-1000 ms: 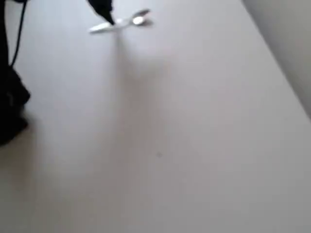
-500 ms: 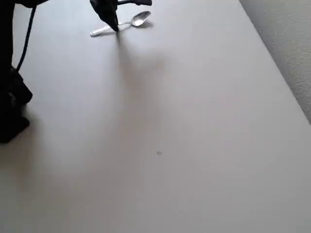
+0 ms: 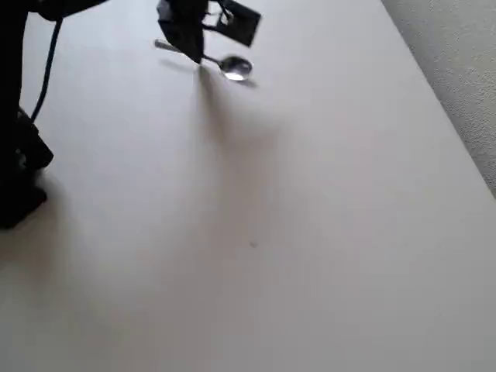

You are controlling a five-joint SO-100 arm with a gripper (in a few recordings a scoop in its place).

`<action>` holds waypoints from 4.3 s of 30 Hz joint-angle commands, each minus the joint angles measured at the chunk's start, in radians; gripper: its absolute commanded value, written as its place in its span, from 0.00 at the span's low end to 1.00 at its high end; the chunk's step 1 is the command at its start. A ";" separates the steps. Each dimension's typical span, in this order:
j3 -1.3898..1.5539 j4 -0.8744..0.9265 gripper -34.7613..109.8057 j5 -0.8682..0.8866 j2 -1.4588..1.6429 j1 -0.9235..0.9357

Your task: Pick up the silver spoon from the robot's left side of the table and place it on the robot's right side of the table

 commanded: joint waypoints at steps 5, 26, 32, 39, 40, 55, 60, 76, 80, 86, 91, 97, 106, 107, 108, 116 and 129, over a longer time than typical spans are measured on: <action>0.144 0.002 0.23 -0.043 0.295 0.198; 0.577 -0.147 0.23 -0.480 0.489 0.807; 0.575 -0.201 0.23 -0.657 0.414 0.919; 0.603 -0.052 0.23 -0.868 0.367 0.956; 0.603 -0.044 0.23 -0.897 0.359 0.963; 0.497 -0.121 0.23 -1.131 0.262 1.032; 0.445 -0.107 0.23 -1.158 0.216 1.060; 0.445 0.005 0.26 -1.190 0.196 1.066; 0.443 0.002 0.26 -1.192 0.198 1.075; 0.431 0.003 0.39 -1.192 0.186 1.088; 0.428 0.002 0.45 -1.206 0.181 1.101; 0.190 0.256 0.41 -1.190 0.190 1.108; 0.144 0.382 0.23 -0.709 0.502 0.891; 0.183 0.359 0.23 -0.600 0.558 0.848; 0.225 0.316 0.23 -0.453 0.621 0.805; 0.810 0.091 0.23 0.469 1.221 0.512; 1.928 -0.026 0.23 0.523 2.356 0.520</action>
